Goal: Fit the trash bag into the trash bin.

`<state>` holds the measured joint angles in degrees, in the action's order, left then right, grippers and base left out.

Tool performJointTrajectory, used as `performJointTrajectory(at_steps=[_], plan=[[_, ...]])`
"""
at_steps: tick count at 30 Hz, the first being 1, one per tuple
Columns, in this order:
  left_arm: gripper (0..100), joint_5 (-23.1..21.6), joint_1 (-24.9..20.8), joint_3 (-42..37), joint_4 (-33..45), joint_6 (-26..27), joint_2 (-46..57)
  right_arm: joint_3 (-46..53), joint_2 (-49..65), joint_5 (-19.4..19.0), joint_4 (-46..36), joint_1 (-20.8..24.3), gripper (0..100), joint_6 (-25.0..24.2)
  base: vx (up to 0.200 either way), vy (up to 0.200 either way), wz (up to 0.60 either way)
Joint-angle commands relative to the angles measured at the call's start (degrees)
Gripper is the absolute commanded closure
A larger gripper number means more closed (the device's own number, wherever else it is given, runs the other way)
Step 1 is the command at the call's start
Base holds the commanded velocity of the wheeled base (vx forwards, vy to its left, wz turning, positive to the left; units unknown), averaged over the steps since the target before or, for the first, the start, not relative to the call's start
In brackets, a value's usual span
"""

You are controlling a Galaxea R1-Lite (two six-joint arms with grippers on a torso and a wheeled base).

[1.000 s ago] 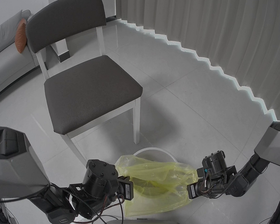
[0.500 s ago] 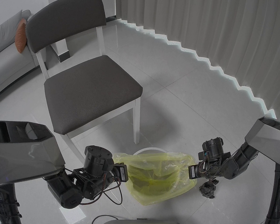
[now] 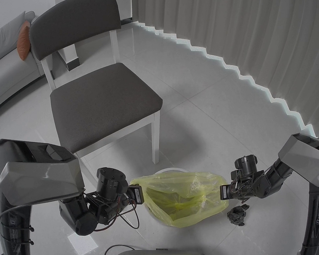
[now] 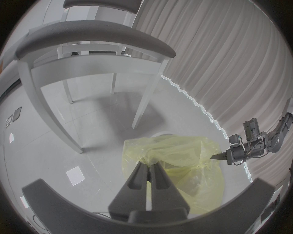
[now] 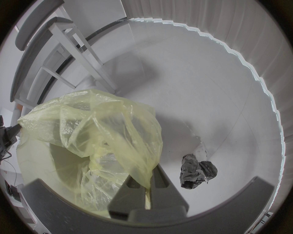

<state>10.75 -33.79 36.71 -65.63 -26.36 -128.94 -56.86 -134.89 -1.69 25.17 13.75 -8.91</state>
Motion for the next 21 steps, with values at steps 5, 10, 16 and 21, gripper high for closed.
performJointTrajectory(at_steps=[5, 10, 16, 21], plan=[[100, 0.1, 0.0, -8.6, -3.4, 0.0, 4.0, 4.4, 6.0, 0.0, -2.1, 0.9, 100, 0.4, 0.000, 0.000, 0.00], [100, 0.1, -0.8, -11.6, -3.4, 0.0, 8.1, 7.6, 10.7, 0.0, -4.4, 0.8, 100, 1.3, 0.000, 0.000, 0.00], [100, 0.1, -2.9, -15.3, -2.8, 0.0, 13.7, 10.9, 14.4, 0.0, -4.4, 0.8, 100, 2.7, 0.000, 0.000, 0.00], [100, 0.1, -3.1, -18.3, -3.3, 0.0, 15.0, 13.0, 15.4, 0.0, -4.4, 1.5, 100, 3.0, 0.000, 0.000, 0.00]])
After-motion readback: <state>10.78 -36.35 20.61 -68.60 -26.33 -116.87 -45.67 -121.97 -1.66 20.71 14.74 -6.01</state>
